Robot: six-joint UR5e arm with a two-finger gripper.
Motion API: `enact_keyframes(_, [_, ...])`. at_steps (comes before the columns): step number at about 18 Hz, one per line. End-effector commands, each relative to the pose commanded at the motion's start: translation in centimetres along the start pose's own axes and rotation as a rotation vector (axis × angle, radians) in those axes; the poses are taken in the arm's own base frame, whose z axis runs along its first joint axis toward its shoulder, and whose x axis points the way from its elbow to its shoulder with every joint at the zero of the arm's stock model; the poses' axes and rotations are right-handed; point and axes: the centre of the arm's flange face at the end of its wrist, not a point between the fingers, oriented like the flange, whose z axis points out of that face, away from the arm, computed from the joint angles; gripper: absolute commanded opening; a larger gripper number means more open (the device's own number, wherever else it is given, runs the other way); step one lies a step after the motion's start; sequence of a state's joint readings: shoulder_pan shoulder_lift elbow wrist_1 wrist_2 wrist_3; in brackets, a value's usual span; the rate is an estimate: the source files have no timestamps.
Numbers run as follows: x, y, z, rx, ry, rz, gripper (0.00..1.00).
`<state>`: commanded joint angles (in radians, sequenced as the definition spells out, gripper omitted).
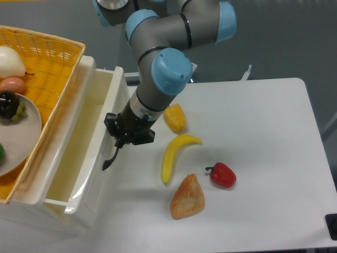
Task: Slide open the top white drawer
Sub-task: 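Pull the handle away from the cabinet, sliding the drawer out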
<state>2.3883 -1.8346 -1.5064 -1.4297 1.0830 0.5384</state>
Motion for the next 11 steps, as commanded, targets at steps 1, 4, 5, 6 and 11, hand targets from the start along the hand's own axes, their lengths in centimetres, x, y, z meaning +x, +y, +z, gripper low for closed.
enact_keyframes(1, [-0.2, 0.0, -0.1, 0.001, -0.001, -0.003, 0.10])
enact_keyframes(4, [-0.9, 0.1, -0.4, 0.007, -0.003, -0.004, 0.10])
enact_keyframes(5, [-1.0, 0.2, -0.3, 0.006, -0.003, -0.002, 0.10])
enact_keyframes(6, [-1.1, 0.1, -0.3, 0.005, -0.002, 0.000, 0.10])
enact_keyframes(11, [-2.7, 0.4, -0.8, 0.014, -0.004, -0.023, 0.10])
